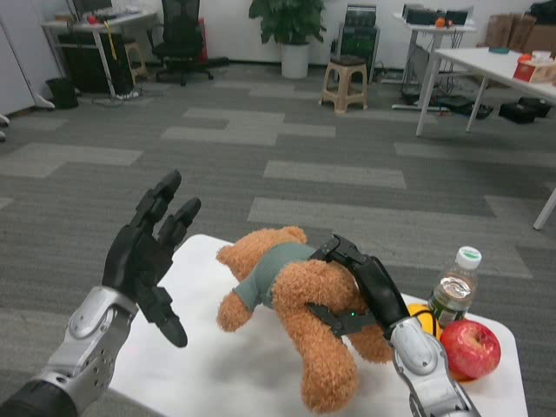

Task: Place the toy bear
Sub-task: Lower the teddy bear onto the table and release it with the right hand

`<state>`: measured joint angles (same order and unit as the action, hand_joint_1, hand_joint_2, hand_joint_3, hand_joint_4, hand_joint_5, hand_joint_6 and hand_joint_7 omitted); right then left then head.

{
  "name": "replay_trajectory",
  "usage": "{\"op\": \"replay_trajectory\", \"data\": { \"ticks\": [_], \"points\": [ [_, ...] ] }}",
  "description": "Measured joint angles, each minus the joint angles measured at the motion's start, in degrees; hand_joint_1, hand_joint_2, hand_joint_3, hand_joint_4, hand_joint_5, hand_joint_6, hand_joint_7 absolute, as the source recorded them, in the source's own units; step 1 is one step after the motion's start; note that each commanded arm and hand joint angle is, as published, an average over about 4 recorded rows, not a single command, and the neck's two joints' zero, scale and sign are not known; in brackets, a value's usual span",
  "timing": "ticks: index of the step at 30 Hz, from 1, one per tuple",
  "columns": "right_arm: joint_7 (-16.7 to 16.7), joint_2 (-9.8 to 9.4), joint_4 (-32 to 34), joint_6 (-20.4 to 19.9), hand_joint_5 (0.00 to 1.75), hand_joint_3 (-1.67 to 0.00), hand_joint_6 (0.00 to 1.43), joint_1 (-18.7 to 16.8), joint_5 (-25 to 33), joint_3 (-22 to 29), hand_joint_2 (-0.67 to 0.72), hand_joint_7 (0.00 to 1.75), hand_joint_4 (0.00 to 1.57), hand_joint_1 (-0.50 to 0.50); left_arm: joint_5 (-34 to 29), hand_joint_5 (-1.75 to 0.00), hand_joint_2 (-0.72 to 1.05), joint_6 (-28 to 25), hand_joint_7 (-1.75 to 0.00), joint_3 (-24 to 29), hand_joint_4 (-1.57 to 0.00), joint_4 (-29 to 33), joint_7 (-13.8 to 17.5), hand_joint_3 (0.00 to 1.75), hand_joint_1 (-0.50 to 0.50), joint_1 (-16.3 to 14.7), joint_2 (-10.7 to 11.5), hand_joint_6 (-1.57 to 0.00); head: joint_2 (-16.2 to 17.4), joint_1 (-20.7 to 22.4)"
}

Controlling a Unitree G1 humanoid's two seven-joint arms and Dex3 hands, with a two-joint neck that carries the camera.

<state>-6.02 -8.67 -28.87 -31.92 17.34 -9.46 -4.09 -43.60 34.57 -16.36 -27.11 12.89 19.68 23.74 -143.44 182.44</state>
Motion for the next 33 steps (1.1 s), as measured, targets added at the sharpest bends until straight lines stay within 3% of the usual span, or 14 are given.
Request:
{"op": "replay_trajectory", "data": {
  "ticks": [6,9,10,13,18,24,28,33],
  "points": [
    [0.4,-0.59,-6.2,-2.5,1.45,-1.03,1.04,1.3,-5.2,2.0,-0.6,1.54,0.02,-0.33,0.0,-0.41,-0.64,0.0,-0.14,-0.1,0.0,0.0,0.0,0.09,-0.48,0.0,-0.1,0.0,0.0,-0.1],
    [0.5,-0.98,-12.9,-3.2,1.38,-1.03,0.73,1.7,-8.9,3.5,-0.62,1.57,0.0,-0.33,-0.1,-0.38,-0.64,0.0,-0.14,-0.1,0.0,-0.1,0.0,0.09,-0.48,0.0,-0.1,0.0,0.0,-0.2],
    [0.5,-0.96,-14.1,-3.2,1.33,-1.03,0.58,1.7,-9.0,3.7,-0.62,1.5,0.0,-0.34,-0.1,-0.38,-0.64,0.0,-0.14,-0.1,0.0,-0.1,0.0,0.09,-0.48,0.0,-0.1,0.0,0.0,-0.2],
    [0.4,-0.85,-16.8,-3.5,1.21,-1.03,0.33,1.8,-8.7,4.1,-0.6,1.26,0.0,-0.35,-0.1,-0.36,-0.64,0.0,-0.14,-0.2,0.0,-0.1,0.0,0.09,-0.48,0.0,-0.1,0.0,0.0,-0.2],
    [-0.3,-0.71,-21.2,-3.9,1.19,-1.03,0.19,1.9,-6.8,4.2,-0.62,1.01,0.0,-0.35,-0.1,-0.41,-0.64,0.0,-0.14,-0.2,0.0,-0.1,0.0,0.09,-0.48,0.0,-0.1,0.0,0.2,-0.3],
    [-1.6,-0.47,-20.1,-3.8,0.92,-1.03,0.01,0.2,-4.3,4.0,-0.54,0.49,0.0,-0.4,-0.2,-0.36,-0.64,0.0,-0.14,-0.2,0.0,-0.1,0.0,0.09,-0.48,0.0,-0.1,0.0,0.2,-0.3],
    [-2.0,-0.42,-18.3,-3.8,0.68,-0.95,0.0,-0.9,-3.2,3.8,-0.54,0.23,0.0,-0.41,-0.2,-0.36,-0.64,0.0,-0.14,-0.2,0.0,-0.1,0.0,0.09,-0.48,0.0,-0.1,0.0,0.2,-0.4],
    [-2.9,-0.44,-16.1,-3.6,0.53,-0.91,0.0,-1.6,-1.3,3.2,-0.54,0.1,0.0,-0.38,-0.2,-0.36,-0.64,0.0,-0.14,-0.2,0.0,-0.1,0.0,0.09,-0.48,0.0,-0.1,0.0,0.2,-0.3]
  ]
}}
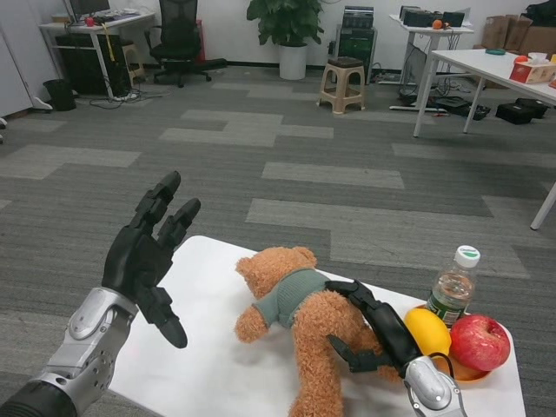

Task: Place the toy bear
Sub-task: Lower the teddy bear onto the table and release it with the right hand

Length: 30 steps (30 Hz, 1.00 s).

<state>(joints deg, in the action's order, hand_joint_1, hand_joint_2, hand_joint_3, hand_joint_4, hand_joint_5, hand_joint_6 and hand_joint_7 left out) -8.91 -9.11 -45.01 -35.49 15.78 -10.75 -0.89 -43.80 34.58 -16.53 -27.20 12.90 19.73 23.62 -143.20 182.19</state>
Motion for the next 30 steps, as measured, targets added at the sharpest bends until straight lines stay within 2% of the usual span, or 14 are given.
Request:
{"op": "replay_trajectory", "data": {
  "ticks": [5,9,11,15,18,21,22,24,28,30],
  "points": [
    [-0.8,-0.01,2.0,0.3,0.29,-0.87,0.0,-0.9,2.4,-0.9,-0.54,0.0,0.0,-0.38,0.0,-0.41,-0.64,0.0,-0.14,0.0,0.0,0.0,0.0,0.09,-0.48,0.0,0.0,0.0,0.0,0.0],
    [-1.6,-0.06,5.6,0.6,0.1,-0.87,0.0,-2.2,5.5,-2.1,-0.54,0.0,0.0,-0.38,0.0,-0.31,-0.64,0.0,-0.14,0.0,0.0,0.0,0.0,0.09,-0.48,0.0,0.0,0.0,0.1,0.0],
    [-1.8,-0.09,7.4,0.6,0.1,-0.87,0.0,-2.6,6.1,-2.2,-0.54,0.0,0.0,-0.38,0.0,-0.36,-0.64,0.0,-0.14,0.0,0.0,0.0,0.0,0.09,-0.48,0.0,0.0,0.0,0.1,0.0],
    [-2.2,-0.27,9.9,0.7,0.1,-0.81,0.0,-2.9,7.7,-3.2,-0.48,0.0,0.0,-0.38,0.0,-0.31,-0.64,0.0,-0.14,0.0,0.0,0.0,0.0,0.09,-0.48,0.0,0.0,0.0,0.1,0.0],
    [-2.3,-0.39,12.3,0.8,0.1,-0.77,0.0,-3.0,9.1,-4.3,-0.48,0.0,0.0,-0.38,0.0,-0.33,-0.64,0.0,-0.14,0.0,0.0,0.0,0.0,0.09,-0.48,0.0,0.0,0.0,0.0,0.1],
    [-2.4,-0.41,14.7,0.9,0.1,-0.52,0.0,-3.1,10.2,-5.0,-0.37,0.0,0.0,-0.41,0.0,-0.41,-0.64,0.0,-0.14,0.0,0.0,0.0,0.0,0.09,-0.48,0.0,0.0,0.0,-0.2,0.3],
    [-2.5,-0.42,15.6,0.9,0.1,-0.4,0.0,-3.1,10.5,-5.2,-0.27,0.0,0.0,-0.42,0.0,-0.41,-0.64,0.0,-0.14,0.0,0.0,0.0,0.0,0.09,-0.48,0.0,0.0,0.0,-0.2,0.3],
    [-2.5,-0.43,17.4,1.1,0.1,-0.28,0.0,-3.1,11.3,-5.4,-0.13,0.0,0.0,-0.43,0.0,-0.36,-0.64,0.0,-0.14,0.0,0.0,0.0,0.0,0.09,-0.48,0.0,0.0,0.0,-0.3,0.4],
    [-1.7,-0.38,20.7,1.4,0.1,-0.16,0.0,-3.3,13.2,-5.8,0.03,0.0,0.0,-0.46,0.0,-0.41,-0.64,0.0,-0.14,0.0,0.0,0.0,0.0,0.09,-0.48,0.0,0.0,0.0,-0.4,0.4],
    [-0.7,-0.33,22.6,1.5,0.1,-0.1,0.0,-3.3,14.2,-6.2,0.25,0.0,0.0,-0.46,0.0,-0.41,-0.64,0.0,-0.14,0.1,0.0,0.0,0.0,0.09,-0.48,0.0,0.0,0.0,-0.4,0.5]
  ]
}}
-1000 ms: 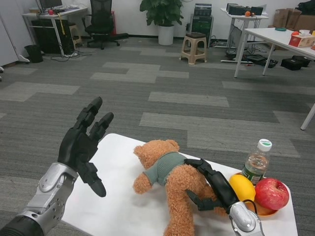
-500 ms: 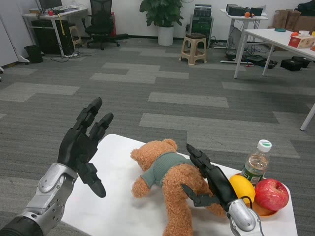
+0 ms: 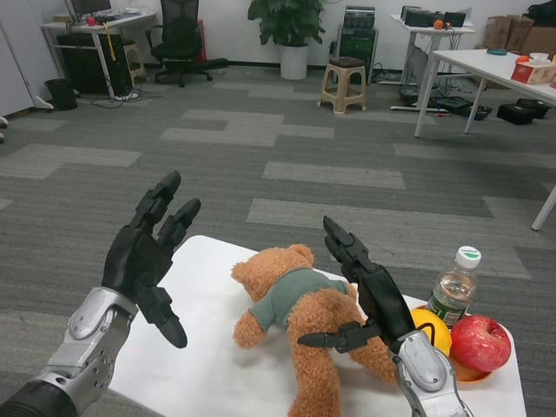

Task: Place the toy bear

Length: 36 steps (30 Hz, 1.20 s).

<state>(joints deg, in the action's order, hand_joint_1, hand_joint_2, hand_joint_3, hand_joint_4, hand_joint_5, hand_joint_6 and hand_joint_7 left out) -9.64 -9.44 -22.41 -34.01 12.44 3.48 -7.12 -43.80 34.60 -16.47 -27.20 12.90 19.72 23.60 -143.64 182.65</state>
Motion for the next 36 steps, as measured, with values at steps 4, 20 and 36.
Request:
{"op": "replay_trajectory", "data": {
  "ticks": [4,20,36],
  "points": [
    [2.0,0.08,3.4,0.2,0.1,0.0,0.0,-0.1,1.4,-0.7,0.57,0.0,0.0,-0.46,0.0,-0.36,-0.64,0.0,-0.14,0.0,0.0,0.0,0.0,0.09,-0.48,0.0,0.0,0.0,-0.2,0.1],
    [10.1,0.05,13.4,0.3,0.1,0.0,0.0,-0.2,5.6,-1.7,0.72,0.0,0.0,-0.38,0.0,-0.33,-0.64,0.0,-0.14,0.1,0.0,0.2,0.0,0.09,-0.48,0.0,0.0,0.0,-2.4,0.7],
    [11.9,-0.07,17.0,0.3,0.1,0.0,0.0,-0.2,7.3,-3.2,0.72,0.0,0.0,-0.38,0.9,-0.38,-0.64,0.0,-0.14,2.3,0.0,2.3,0.0,0.09,-0.48,-0.1,0.0,0.0,-2.7,0.2]
  ]
}}
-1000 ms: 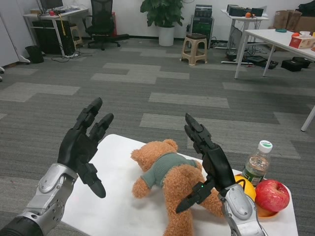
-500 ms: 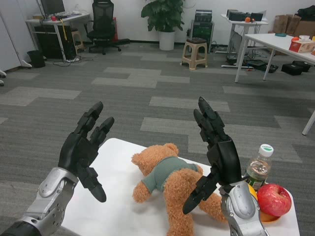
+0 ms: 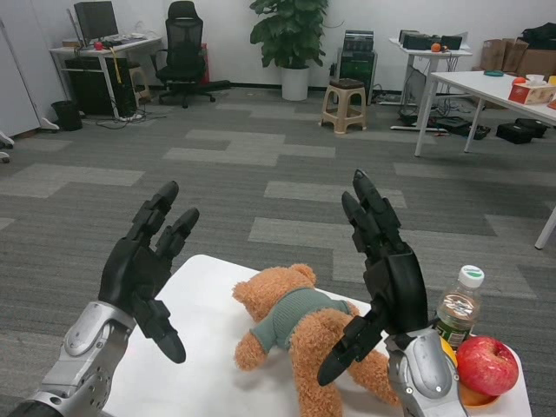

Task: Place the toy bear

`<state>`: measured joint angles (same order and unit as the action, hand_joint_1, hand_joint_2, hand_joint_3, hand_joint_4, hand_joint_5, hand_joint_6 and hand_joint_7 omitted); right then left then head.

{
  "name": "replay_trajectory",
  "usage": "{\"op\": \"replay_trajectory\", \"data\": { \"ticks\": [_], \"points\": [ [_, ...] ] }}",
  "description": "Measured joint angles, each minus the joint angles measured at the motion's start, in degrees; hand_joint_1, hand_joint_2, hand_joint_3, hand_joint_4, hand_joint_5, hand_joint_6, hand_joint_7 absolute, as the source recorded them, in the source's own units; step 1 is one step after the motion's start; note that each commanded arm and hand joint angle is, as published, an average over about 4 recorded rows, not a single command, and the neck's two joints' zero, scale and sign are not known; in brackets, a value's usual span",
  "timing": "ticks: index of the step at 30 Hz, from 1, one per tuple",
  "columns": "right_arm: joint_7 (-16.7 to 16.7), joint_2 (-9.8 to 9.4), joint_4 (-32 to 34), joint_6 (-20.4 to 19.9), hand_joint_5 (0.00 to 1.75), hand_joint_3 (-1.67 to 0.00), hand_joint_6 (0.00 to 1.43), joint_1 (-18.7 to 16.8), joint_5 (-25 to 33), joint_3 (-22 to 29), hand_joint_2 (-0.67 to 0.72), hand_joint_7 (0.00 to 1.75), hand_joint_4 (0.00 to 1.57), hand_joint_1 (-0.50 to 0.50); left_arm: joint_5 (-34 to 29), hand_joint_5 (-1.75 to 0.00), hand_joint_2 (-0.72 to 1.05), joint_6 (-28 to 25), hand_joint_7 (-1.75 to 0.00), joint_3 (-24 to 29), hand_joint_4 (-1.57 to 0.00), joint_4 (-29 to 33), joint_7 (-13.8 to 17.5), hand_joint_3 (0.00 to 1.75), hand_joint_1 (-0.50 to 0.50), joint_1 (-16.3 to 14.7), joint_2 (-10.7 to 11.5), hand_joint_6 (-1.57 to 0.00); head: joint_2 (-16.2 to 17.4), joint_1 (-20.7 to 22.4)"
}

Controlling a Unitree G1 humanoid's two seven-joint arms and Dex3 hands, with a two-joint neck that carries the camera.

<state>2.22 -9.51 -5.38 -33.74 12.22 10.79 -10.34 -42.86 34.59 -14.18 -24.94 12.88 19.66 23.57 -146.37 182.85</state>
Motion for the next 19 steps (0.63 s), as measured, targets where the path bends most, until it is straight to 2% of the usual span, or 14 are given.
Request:
{"op": "replay_trajectory", "data": {
  "ticks": [6,11,15,19],
  "points": [
    [0.5,0.01,1.2,0.0,0.1,0.0,0.0,0.0,0.3,0.0,0.72,0.0,0.0,-0.38,0.2,-0.31,-0.64,0.0,-0.14,0.3,0.0,0.3,0.0,0.07,-0.48,0.0,0.0,0.0,0.1,-0.2],
    [0.6,0.0,1.7,0.0,0.1,0.0,0.0,-0.1,0.4,0.1,0.68,0.0,0.0,-0.38,0.2,-0.41,-0.64,0.0,-0.14,0.3,0.0,0.4,0.0,0.09,-0.48,0.0,0.0,0.0,0.3,0.3],
    [0.8,-0.01,1.8,0.0,0.1,0.0,0.0,-0.3,0.4,0.3,0.69,0.0,0.0,-0.38,0.2,-0.36,-0.64,0.0,-0.14,0.3,0.0,0.4,0.0,0.04,-0.48,0.0,0.0,0.0,0.5,0.8],
    [0.9,-0.02,1.8,0.0,0.1,0.0,0.0,-0.3,0.4,0.6,0.68,0.0,0.0,-0.38,0.2,-0.31,-0.64,0.0,-0.14,0.3,0.0,0.4,0.0,0.09,-0.48,0.0,0.0,0.0,0.4,0.8]
  ]
}}
